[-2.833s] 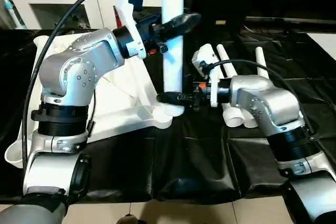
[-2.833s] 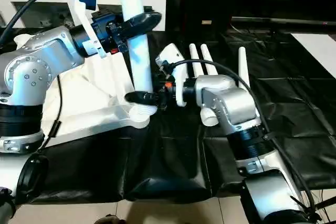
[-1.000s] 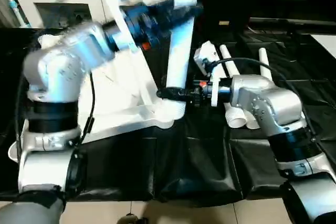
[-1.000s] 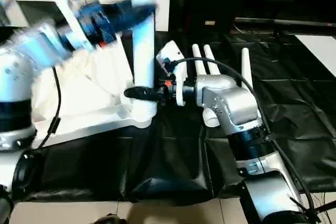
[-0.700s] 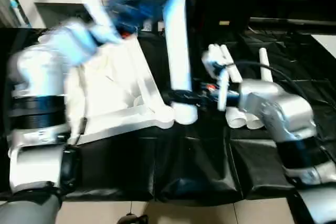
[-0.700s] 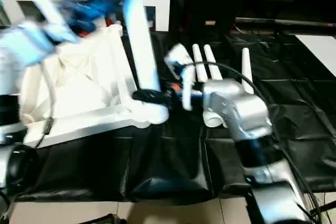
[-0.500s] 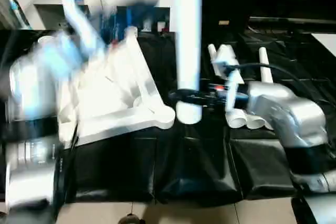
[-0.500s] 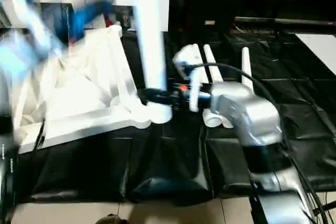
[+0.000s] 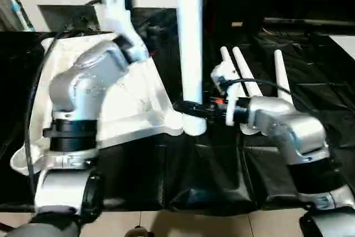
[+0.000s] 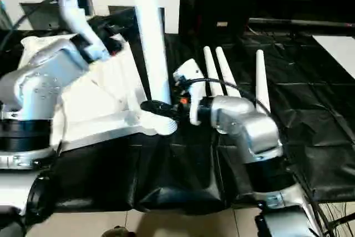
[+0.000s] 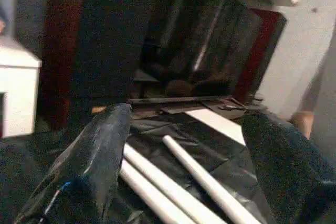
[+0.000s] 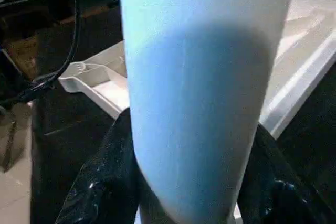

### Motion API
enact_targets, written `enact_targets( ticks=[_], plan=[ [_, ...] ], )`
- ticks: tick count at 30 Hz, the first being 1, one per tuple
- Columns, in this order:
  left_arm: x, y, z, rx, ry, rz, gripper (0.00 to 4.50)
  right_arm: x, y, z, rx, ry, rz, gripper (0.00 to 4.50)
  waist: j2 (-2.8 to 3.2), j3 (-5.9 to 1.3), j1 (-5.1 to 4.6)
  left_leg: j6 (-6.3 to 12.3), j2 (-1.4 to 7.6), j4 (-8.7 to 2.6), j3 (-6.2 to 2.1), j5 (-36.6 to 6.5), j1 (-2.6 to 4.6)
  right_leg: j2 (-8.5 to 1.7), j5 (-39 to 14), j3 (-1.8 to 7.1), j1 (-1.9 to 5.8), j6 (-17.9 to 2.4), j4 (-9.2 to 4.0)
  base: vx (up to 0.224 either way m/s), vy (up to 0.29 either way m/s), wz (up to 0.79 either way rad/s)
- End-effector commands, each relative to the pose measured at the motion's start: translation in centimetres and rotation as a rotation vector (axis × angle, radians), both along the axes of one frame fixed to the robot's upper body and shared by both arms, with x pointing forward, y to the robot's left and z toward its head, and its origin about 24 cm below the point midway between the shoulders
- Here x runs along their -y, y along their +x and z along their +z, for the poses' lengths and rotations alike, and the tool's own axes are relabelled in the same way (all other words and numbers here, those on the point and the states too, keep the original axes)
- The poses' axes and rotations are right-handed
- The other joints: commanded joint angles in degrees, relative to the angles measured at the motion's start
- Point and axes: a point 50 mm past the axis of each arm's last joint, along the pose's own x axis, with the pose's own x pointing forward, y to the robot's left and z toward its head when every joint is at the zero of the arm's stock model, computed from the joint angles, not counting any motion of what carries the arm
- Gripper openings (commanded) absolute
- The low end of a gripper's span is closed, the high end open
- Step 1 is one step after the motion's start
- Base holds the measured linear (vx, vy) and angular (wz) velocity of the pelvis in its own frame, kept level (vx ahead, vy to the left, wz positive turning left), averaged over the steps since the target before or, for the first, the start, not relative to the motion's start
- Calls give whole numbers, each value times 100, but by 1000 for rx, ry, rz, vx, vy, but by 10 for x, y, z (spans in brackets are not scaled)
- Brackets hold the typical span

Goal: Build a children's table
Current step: Pick table leg

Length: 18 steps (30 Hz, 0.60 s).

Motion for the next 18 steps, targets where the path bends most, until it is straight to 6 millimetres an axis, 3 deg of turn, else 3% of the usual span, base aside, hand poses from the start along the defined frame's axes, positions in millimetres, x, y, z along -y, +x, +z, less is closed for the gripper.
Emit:
enact_targets(
  ticks=[1,3,9,12,14,16,18],
  plan=[
    [12,-11,20,80,-3,-74,381,-1,4,5,26,-14,-14,186,19,-494,31,1,266,-327,-126,-334,81,-540,151,281,362,-1235,-375,0,0,0],
    [10,-11,21,83,4,-70,381,-1,4,5,26,-16,-16,186,27,-477,24,31,271,-335,-124,-424,92,-532,-34,281,350,-1234,-399,0,0,0],
    [-3,1,8,61,62,60,381,-1,8,2,42,-33,-43,186,55,-449,8,-117,281,-366,-137,-777,116,-524,-658,285,326,-1068,-466,0,0,0],
    [-23,13,-10,66,166,248,381,5,16,2,68,-30,-161,186,59,-457,3,-155,282,-381,-152,-773,122,-531,-684,286,324,-929,-476,0,0,0],
    [-40,18,-15,108,146,393,381,14,28,1,108,0,-323,186,73,-466,5,-202,279,-374,-149,-744,116,-541,-662,288,317,-904,-483,0,0,0],
    [-52,18,-18,151,117,502,381,22,34,-1,122,29,-439,186,37,-490,-15,-271,279,-371,-141,-680,116,-538,-434,286,319,-942,-456,0,0,0],
    [-57,18,-23,168,141,559,381,24,36,-4,122,41,-468,186,45,-507,-14,-263,284,-366,-137,-575,117,-530,-143,281,334,-990,-412,0,0,0]
  ],
)
